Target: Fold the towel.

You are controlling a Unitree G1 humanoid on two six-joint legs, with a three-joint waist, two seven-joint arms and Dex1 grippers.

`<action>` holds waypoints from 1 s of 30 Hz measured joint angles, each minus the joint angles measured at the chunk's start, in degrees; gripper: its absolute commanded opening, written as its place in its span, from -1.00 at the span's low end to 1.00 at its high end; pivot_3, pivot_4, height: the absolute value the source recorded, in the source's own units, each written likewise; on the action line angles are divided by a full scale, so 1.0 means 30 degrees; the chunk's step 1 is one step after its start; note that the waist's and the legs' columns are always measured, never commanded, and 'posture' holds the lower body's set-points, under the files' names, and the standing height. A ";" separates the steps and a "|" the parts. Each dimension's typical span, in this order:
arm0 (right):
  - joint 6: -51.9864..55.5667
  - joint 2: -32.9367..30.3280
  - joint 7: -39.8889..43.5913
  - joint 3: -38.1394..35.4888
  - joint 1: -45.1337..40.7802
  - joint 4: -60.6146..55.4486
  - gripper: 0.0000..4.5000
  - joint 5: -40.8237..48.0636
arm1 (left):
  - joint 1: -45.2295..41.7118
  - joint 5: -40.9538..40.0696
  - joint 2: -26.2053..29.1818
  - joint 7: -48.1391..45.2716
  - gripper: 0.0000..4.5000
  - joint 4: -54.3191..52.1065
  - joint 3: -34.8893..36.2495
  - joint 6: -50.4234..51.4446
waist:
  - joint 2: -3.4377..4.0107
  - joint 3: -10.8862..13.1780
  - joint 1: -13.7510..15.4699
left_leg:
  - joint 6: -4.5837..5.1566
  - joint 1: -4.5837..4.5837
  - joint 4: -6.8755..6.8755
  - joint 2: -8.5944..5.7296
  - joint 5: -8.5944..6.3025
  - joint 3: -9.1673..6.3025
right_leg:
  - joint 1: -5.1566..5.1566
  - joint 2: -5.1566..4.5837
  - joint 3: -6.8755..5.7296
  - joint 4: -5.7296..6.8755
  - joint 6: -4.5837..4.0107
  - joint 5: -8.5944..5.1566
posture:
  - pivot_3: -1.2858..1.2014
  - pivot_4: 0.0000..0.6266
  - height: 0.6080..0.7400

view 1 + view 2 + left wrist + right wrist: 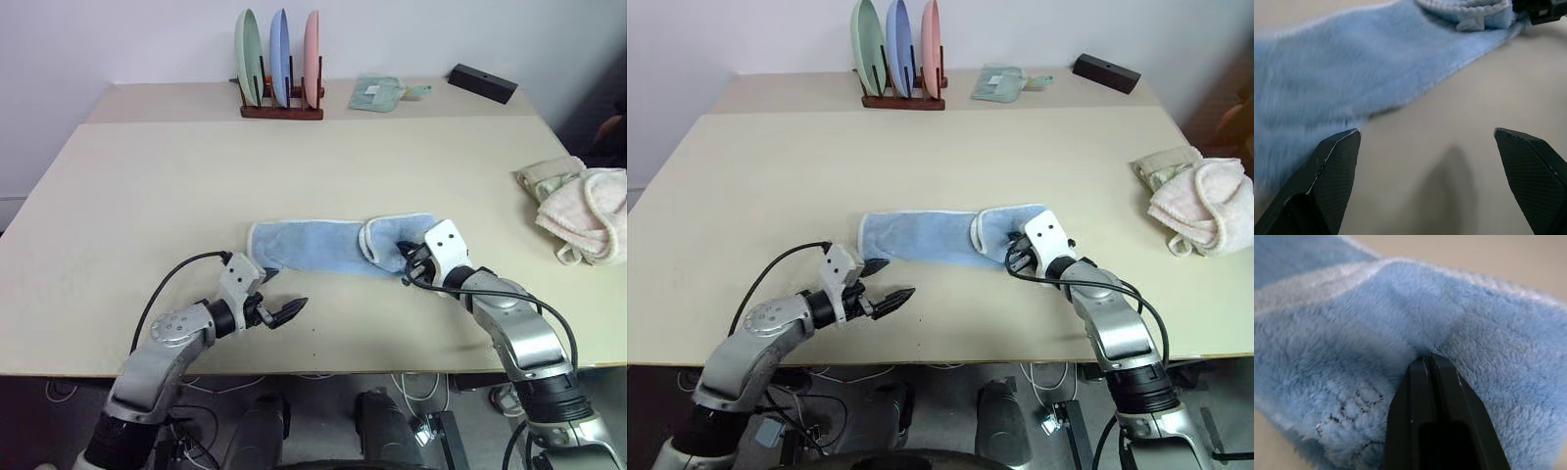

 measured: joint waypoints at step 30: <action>-0.0400 -0.1073 0.2978 0.2592 0.0510 -0.6238 0.87 -0.1178 | -0.7029 -1.2261 -1.0334 1.6491 -0.94 0.5552 1.0832 0.8735 | -0.0067 -0.0006 0.0421 | -0.0114 0.0005 0.0008 0.0000 0.0063 -0.0045 | 0.0066 0.0017 -0.0038 -0.0115 -0.0069 0.0047 | 0.03 -0.52 1.00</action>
